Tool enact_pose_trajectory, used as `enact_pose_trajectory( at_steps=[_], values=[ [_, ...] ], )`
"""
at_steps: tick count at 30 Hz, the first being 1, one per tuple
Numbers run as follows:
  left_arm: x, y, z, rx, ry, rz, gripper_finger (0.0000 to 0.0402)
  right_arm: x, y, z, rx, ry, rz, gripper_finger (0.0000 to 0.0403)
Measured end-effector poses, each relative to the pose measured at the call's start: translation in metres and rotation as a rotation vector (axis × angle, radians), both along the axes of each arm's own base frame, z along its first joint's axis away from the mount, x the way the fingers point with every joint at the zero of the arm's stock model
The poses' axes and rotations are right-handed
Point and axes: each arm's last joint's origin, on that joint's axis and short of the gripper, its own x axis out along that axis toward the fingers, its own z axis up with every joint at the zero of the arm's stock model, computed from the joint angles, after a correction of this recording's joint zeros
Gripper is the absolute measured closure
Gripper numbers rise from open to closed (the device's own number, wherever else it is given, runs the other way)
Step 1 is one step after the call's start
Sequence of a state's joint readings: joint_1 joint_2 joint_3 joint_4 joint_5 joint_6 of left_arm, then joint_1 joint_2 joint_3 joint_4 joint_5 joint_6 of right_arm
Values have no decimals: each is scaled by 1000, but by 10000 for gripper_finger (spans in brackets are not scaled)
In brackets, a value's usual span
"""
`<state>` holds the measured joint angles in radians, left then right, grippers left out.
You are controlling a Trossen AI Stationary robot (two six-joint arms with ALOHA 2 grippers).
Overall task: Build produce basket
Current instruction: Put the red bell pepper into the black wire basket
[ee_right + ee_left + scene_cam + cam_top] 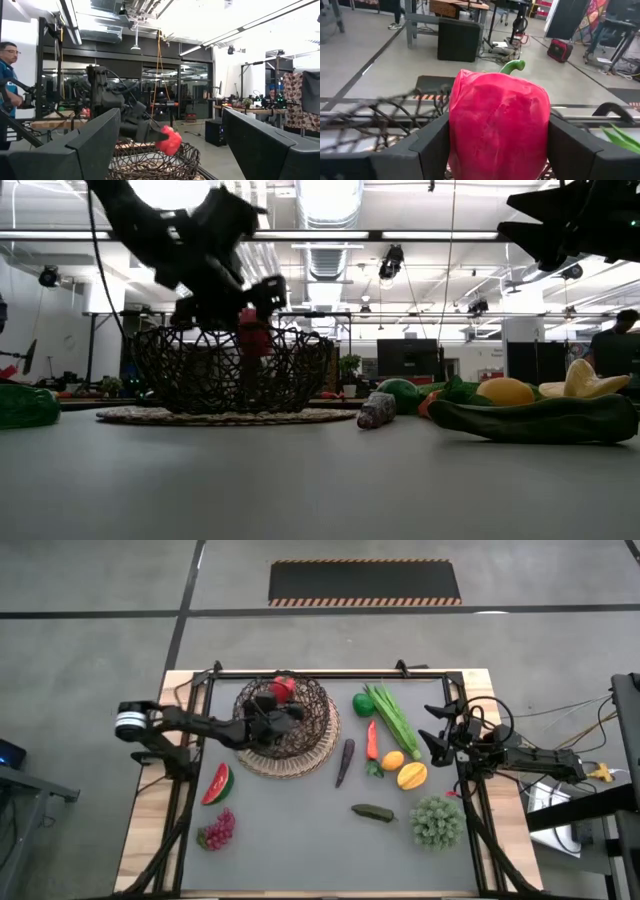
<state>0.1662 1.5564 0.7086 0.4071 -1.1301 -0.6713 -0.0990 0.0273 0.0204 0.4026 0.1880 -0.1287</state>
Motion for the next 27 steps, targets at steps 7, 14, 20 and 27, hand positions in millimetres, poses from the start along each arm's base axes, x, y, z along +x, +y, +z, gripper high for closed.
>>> enact_pose_trajectory(
  at_steps=[7,14,20,27],
  values=[
    [15,6,-28,-12,86,18,149,0,-1,0,7,0,-24,72],
    [18,9,-40,-14,125,35,148,0,-1,0,4,1,-25,72],
    [17,10,-42,-15,141,44,148,0,-1,0,5,1,-24,72],
    [16,11,-42,-15,140,47,148,0,-1,0,6,1,-23,73]
  ],
)
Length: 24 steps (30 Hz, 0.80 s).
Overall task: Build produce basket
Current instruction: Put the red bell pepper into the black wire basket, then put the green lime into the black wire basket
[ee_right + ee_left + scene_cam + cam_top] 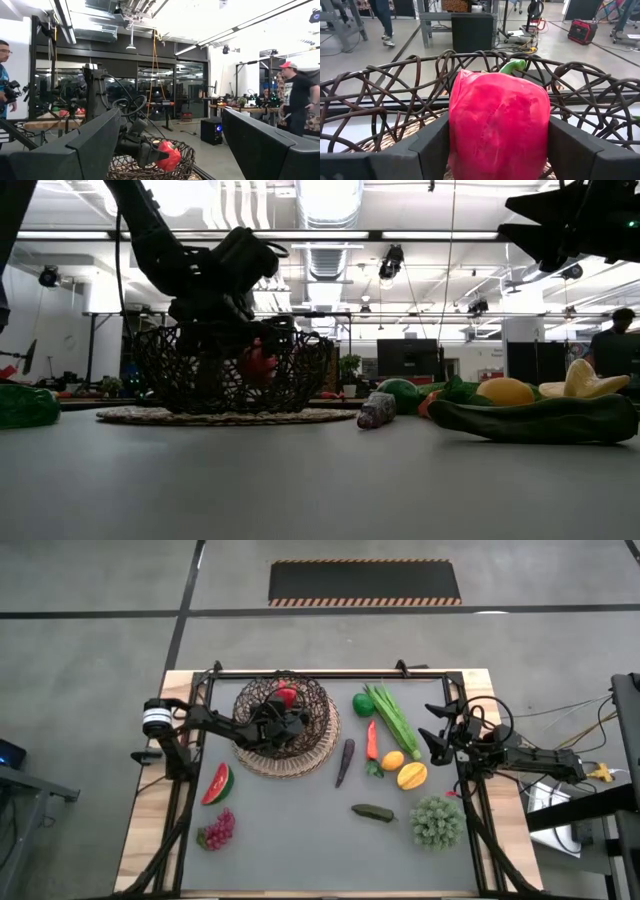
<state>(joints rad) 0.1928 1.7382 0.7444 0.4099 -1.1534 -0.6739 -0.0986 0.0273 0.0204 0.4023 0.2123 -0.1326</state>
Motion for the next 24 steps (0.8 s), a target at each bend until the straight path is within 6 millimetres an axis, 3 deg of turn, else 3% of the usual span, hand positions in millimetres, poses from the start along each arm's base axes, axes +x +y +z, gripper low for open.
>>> enact_pose_trajectory(
  at_steps=[13,24],
  values=[
    [0,1,0,0,0,3,145,0,0,0,-2,1,0,73],
    [0,1,0,-18,-4,-25,71,0,0,0,-2,0,0,73]
  ],
)
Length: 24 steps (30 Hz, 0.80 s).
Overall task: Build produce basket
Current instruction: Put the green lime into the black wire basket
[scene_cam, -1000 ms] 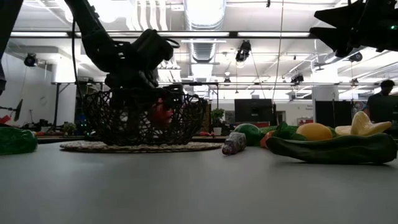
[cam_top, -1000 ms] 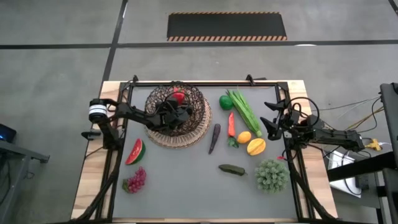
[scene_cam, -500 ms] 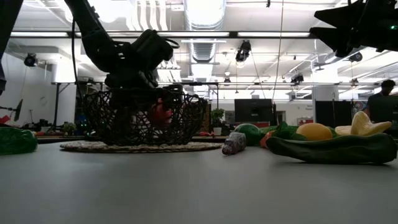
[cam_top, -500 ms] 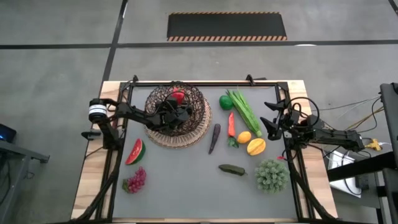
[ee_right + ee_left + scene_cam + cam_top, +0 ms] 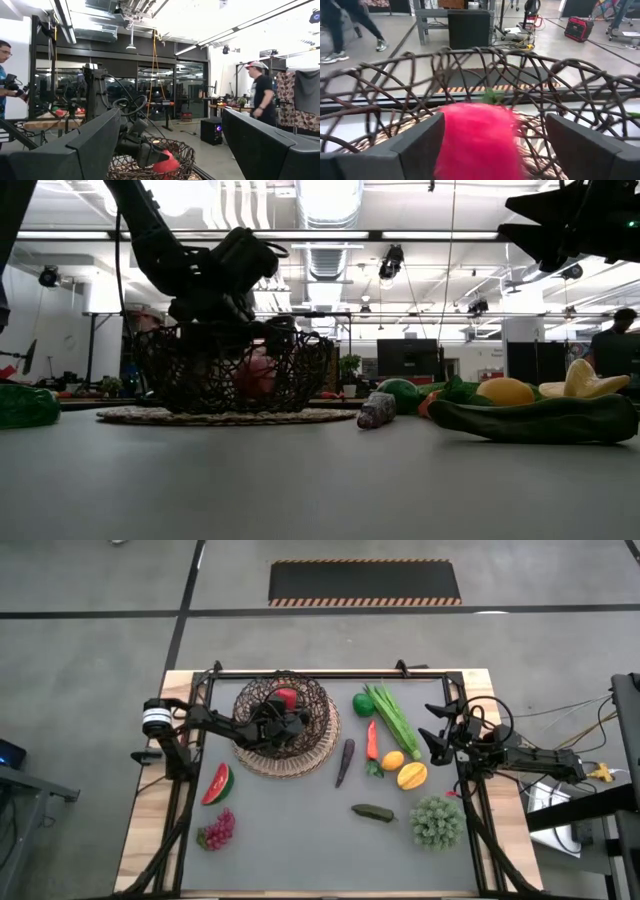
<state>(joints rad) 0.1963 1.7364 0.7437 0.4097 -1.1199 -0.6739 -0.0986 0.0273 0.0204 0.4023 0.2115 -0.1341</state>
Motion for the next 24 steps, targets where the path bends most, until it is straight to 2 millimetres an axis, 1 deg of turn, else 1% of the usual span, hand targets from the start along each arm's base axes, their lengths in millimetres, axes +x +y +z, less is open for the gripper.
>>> enact_pose_trajectory(
  at_steps=[6,10,13,18,21,24],
  values=[
    [0,-1,6,-23,-4,-59,62,0,0,0,2,-1,1,73],
    [-1,-2,15,-12,1,-75,61,0,0,0,2,0,1,73],
    [-4,-2,26,-1,-18,-83,61,0,0,0,2,0,1,73],
    [-8,-10,51,22,-22,-173,61,0,0,0,2,-1,1,73],
    [-13,-15,66,31,-61,-195,61,0,0,0,2,-1,1,73],
    [-19,-17,77,0,-148,-178,61,0,0,0,8,-3,4,73]
  ],
)
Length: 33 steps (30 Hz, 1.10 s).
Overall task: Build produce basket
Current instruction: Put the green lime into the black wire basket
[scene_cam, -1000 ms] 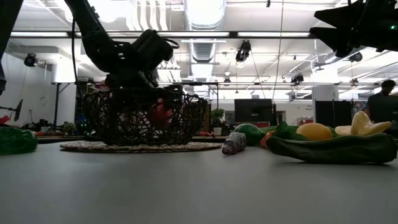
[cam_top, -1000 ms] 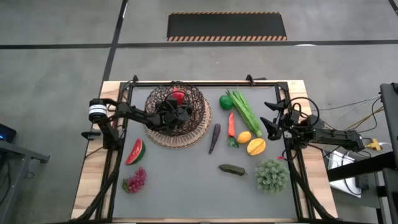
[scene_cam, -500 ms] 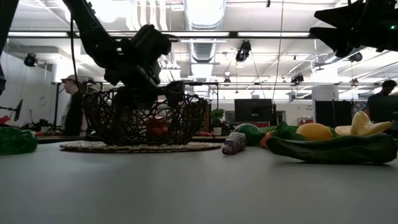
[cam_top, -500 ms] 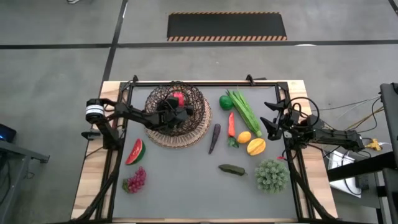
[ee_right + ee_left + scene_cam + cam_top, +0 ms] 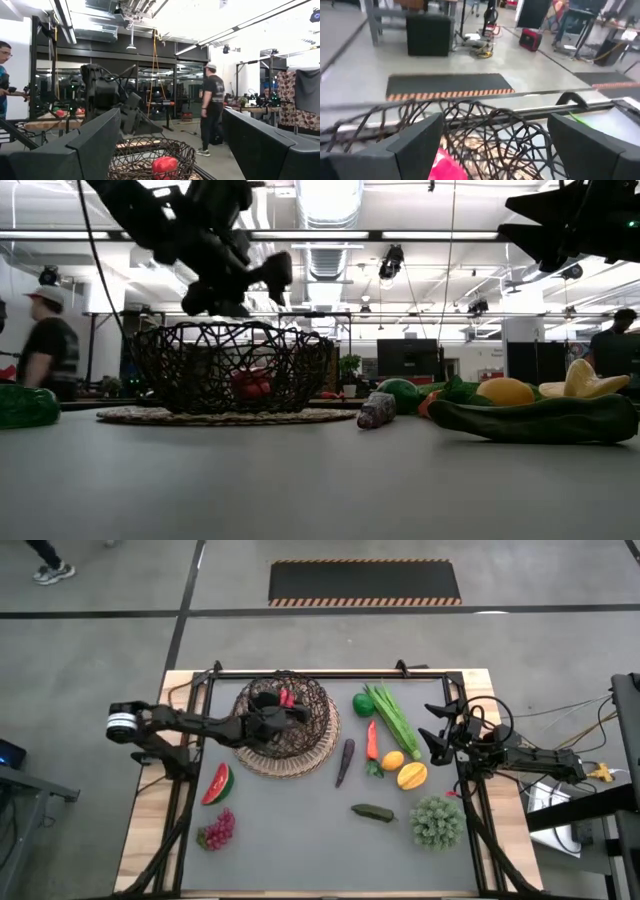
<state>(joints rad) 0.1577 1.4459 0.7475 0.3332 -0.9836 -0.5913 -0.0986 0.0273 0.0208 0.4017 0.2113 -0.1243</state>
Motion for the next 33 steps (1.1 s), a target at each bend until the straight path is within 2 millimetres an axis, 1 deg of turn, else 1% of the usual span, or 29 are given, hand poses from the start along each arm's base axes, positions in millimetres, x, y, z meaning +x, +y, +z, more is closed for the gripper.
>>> enact_pose_trajectory(
  at_steps=[2,4,7,9,11,16,20,26,30,33],
  values=[
    [-3,-1,6,-55,-6,12,62,0,0,0,1,-1,1,73],
    [-4,-1,9,-127,44,5,66,0,0,0,2,-1,0,73],
    [-2,-6,16,-248,131,-73,75,0,0,0,1,-1,0,73],
    [2,-13,23,-276,168,-131,80,0,0,0,1,-1,0,73],
    [7,-23,29,-255,210,-193,83,0,0,0,1,-1,-1,73],
    [18,-54,56,-162,242,-357,84,0,0,0,-1,1,-14,73],
    [18,-82,67,-99,282,-478,84,0,-1,0,2,2,-30,73],
    [9,-127,68,-64,319,-635,84,0,-1,0,23,-5,-20,73],
    [0,-151,64,-21,398,-725,84,2,-1,-5,184,-11,43,73],
    [-5,-161,64,66,500,-796,84,3,-1,-8,316,-19,89,73]
  ],
)
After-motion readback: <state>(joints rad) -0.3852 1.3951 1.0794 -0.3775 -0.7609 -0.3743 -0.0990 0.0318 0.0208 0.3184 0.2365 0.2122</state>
